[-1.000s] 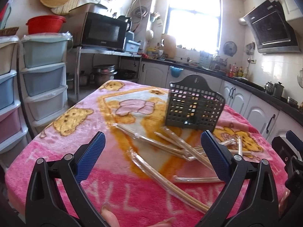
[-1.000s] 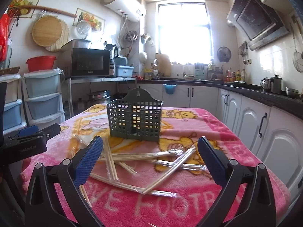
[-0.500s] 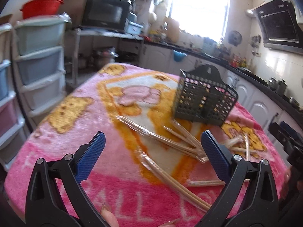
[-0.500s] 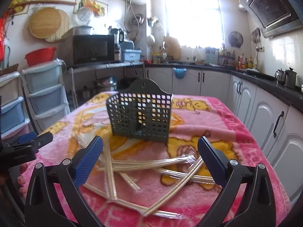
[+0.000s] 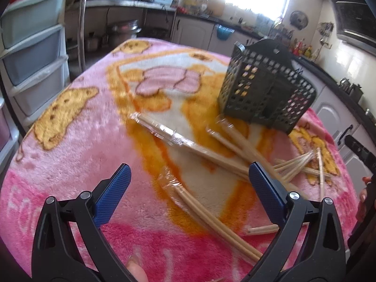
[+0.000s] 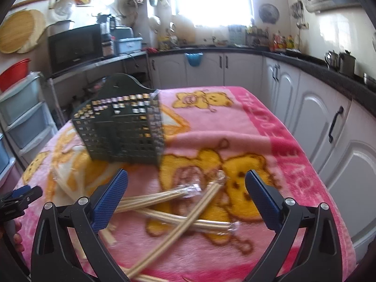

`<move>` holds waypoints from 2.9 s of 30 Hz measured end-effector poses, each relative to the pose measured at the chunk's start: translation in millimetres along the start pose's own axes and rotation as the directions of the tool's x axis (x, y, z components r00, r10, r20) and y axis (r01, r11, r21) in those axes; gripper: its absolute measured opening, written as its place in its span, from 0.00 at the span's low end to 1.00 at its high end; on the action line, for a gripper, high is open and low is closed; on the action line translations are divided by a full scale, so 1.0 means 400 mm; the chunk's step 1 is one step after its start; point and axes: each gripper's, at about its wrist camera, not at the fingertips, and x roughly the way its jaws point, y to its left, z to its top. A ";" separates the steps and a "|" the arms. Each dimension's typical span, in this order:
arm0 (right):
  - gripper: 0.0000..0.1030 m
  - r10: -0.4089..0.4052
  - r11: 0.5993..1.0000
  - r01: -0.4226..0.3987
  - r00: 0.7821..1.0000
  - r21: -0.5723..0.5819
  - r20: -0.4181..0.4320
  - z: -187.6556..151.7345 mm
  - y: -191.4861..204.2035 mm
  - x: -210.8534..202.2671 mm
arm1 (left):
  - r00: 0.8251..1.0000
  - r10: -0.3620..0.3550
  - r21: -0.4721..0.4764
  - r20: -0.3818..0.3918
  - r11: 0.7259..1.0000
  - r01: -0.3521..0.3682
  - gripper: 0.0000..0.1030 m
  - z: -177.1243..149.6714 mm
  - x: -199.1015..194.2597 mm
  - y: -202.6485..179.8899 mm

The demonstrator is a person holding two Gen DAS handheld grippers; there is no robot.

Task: Organize utensils
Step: 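Lower both open tools toward the wrapped chopsticks in front of the caddy, then close the left tool on a wrapped chopstick while the right tool grasps another, then lift the left tool's chopstick over the caddy while the right tool carries its chopstick there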

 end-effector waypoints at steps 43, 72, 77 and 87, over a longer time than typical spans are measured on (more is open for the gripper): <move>0.07 0.170 0.951 -0.128 0.977 0.283 -0.131 0.093 -0.180 0.110 | 0.982 -0.183 -0.141 -0.053 0.975 0.174 0.02 0.064 0.015 0.079; 0.05 0.299 0.952 -0.304 0.945 0.022 0.134 0.253 0.009 -0.202 | 0.900 -0.406 0.181 0.159 0.908 0.378 0.02 0.279 -0.228 -0.177; 0.05 0.306 0.951 -0.311 0.935 -0.002 0.177 0.284 0.027 -0.217 | 0.880 -0.429 0.212 0.202 0.897 0.388 0.02 0.323 -0.256 -0.206; 0.05 0.327 0.944 -0.328 0.910 -0.041 0.256 0.364 0.064 -0.219 | 0.848 -0.457 0.245 0.269 0.884 0.399 0.02 0.416 -0.279 -0.256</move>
